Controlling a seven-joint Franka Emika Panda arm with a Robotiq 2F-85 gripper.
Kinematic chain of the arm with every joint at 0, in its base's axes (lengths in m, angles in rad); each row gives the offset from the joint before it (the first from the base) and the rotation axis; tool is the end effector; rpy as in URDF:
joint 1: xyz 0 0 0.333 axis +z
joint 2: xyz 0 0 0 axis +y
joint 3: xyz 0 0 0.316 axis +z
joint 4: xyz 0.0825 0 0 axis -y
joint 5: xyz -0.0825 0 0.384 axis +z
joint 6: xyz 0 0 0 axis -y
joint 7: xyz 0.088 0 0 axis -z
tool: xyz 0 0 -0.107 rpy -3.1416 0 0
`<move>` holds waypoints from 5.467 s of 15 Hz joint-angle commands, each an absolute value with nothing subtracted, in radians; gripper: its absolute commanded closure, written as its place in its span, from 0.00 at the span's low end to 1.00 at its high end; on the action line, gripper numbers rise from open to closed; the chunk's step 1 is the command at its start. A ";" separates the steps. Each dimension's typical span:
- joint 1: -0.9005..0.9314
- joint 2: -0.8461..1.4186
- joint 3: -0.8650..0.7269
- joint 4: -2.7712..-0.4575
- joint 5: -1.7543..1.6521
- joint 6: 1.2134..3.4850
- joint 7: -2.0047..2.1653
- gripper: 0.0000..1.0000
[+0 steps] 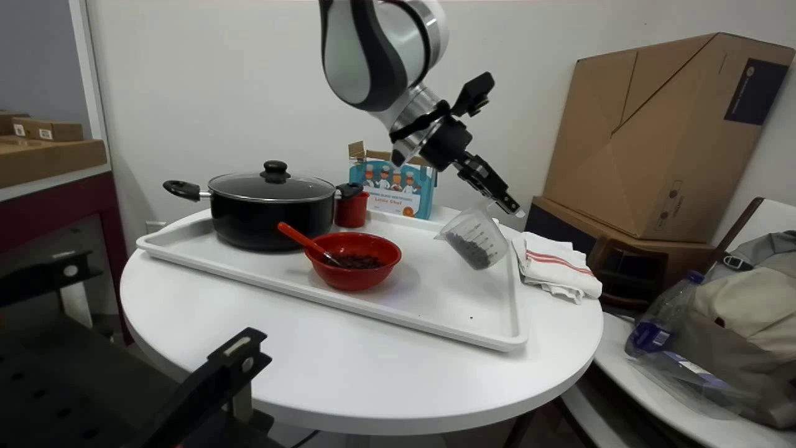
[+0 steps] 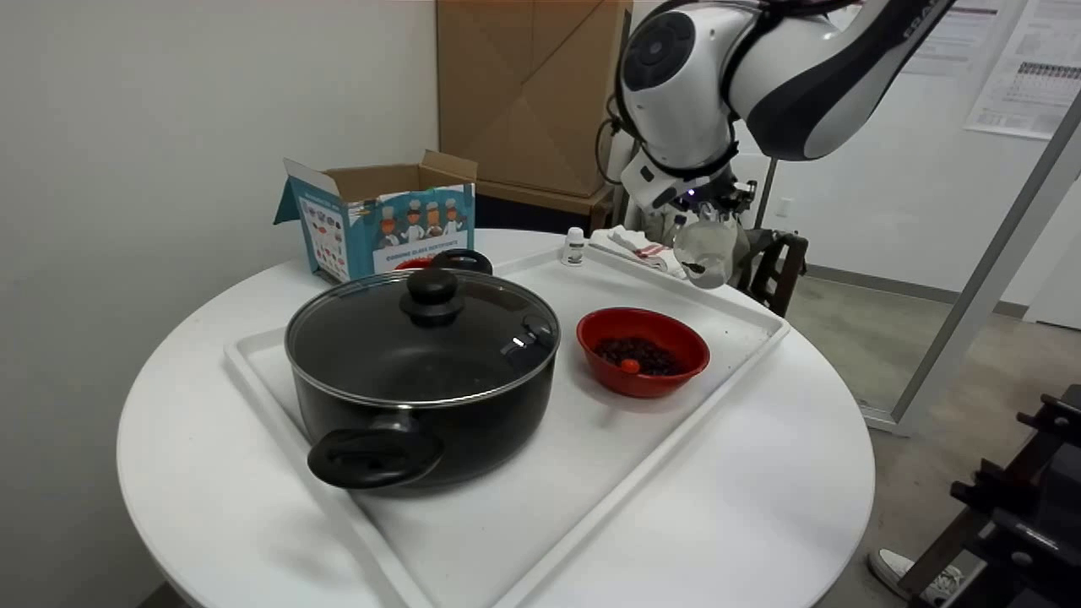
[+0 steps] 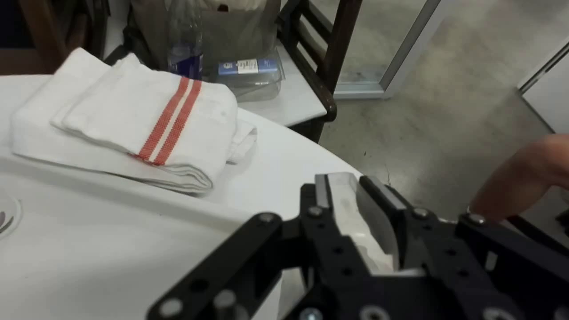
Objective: Pour some of the contents of the jug into the bowl
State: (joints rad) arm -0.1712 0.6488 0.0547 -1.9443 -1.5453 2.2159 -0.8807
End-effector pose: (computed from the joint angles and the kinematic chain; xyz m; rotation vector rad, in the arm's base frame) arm 0.5888 -0.1018 0.1344 1.2245 1.9362 -0.8613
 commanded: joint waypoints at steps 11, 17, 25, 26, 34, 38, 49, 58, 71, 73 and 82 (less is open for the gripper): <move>-0.451 0.838 0.152 -1.695 -0.572 2.460 -1.710 0.94; -0.411 0.915 0.116 -1.563 -0.219 2.336 -1.875 0.94; -0.303 0.947 -0.021 -1.477 -0.239 2.325 -1.806 0.94; -0.289 0.952 -0.038 -1.476 -0.248 2.331 -1.794 0.94; -0.205 1.001 -0.110 -1.462 -0.316 2.362 -1.696 0.51; -0.202 1.002 -0.107 -1.466 -0.331 2.363 -1.683 0.31; -0.207 0.852 -0.089 -1.560 -0.316 2.303 -1.686 0.00; -0.185 0.569 -0.059 -1.751 -0.233 2.193 -1.538 0.00; -0.086 0.170 0.005 -2.078 -0.087 2.281 -0.827 0.00; -0.071 0.105 0.011 -2.133 -0.084 2.308 -0.737 0.00; -0.036 -0.022 0.004 -2.236 -0.037 2.344 -0.663 0.00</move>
